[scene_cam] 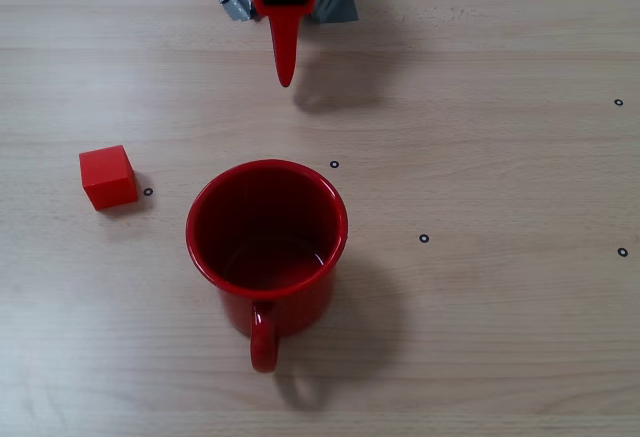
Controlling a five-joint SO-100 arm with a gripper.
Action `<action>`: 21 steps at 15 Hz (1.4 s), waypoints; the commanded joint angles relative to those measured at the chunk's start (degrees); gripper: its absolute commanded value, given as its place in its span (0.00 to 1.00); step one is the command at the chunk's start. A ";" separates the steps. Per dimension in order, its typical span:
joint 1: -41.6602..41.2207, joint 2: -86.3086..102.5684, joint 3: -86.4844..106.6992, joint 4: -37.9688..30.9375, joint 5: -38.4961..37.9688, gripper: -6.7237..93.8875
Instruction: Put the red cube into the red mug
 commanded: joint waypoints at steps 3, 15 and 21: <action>1.67 -9.05 -10.46 -1.32 0.35 0.07; 9.05 -50.19 -57.13 14.59 0.79 0.07; 12.48 -60.64 -68.12 16.88 -1.32 0.07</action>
